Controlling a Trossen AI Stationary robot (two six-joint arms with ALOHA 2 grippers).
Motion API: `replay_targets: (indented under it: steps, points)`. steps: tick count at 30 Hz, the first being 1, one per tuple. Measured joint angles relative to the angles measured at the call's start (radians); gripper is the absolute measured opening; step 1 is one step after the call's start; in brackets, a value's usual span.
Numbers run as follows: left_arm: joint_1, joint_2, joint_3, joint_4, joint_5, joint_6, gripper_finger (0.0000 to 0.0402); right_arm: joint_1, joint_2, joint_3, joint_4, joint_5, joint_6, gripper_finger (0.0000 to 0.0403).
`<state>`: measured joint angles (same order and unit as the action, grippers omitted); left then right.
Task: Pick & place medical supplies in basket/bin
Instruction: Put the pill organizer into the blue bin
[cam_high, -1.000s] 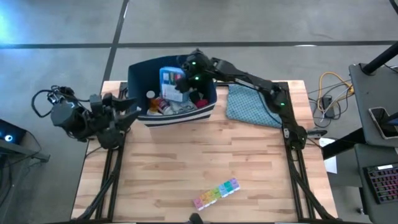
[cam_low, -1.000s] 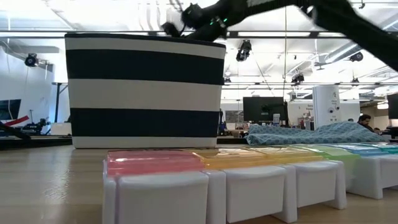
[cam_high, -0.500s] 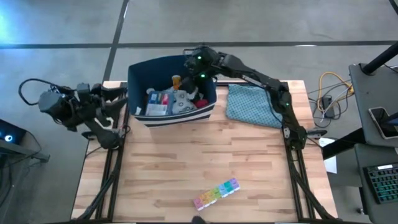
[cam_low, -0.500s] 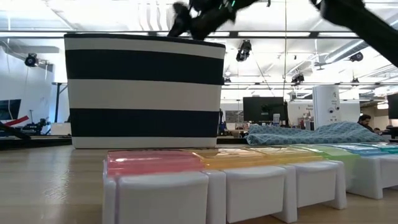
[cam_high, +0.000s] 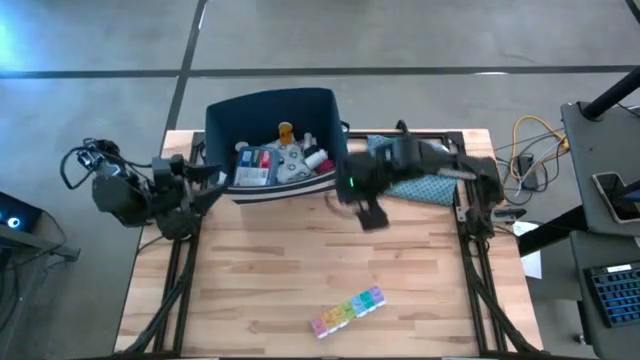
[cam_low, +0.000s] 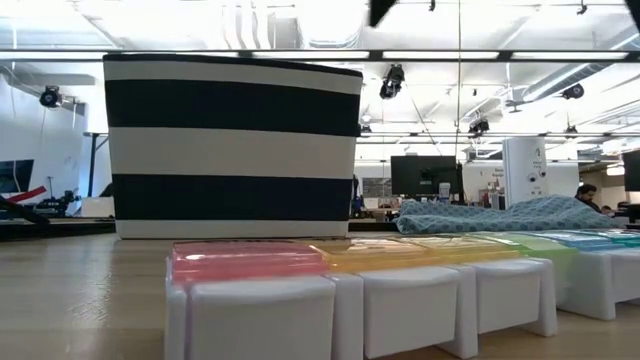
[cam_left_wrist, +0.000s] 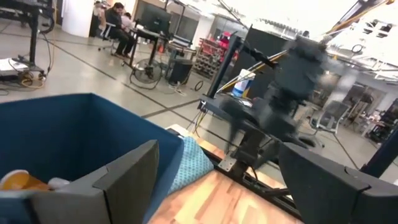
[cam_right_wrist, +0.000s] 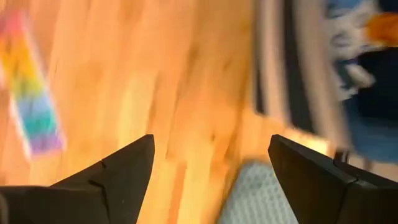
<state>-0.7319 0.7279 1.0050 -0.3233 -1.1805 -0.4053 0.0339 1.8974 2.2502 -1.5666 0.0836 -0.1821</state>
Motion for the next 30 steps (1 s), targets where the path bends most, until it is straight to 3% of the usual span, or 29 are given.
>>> replay_targets:
  steps: [7,15,22,26,30]
  points:
    - [0.0,0.069,0.002,0.004,0.0,-0.036,0.0308,0.227,-0.106,-0.388,0.057,0.022,0.012,0.0306]
    - [0.0,0.089,0.002,0.002,0.067,-0.137,0.0308,0.447,-0.217,-0.828,0.468,-0.053,0.259,0.031]
    - [0.0,0.085,0.002,0.001,0.083,-0.155,0.0308,0.586,-0.192,-1.02,0.882,-0.049,0.315,0.0325]
    - [0.0,0.082,0.002,0.002,0.083,-0.165,0.0308,0.611,-0.141,-1.061,0.987,-0.007,0.403,0.0339]
    - [0.0,0.079,0.002,0.001,0.084,-0.181,0.0308,0.603,-0.093,-1.066,1.009,0.098,0.488,0.036]
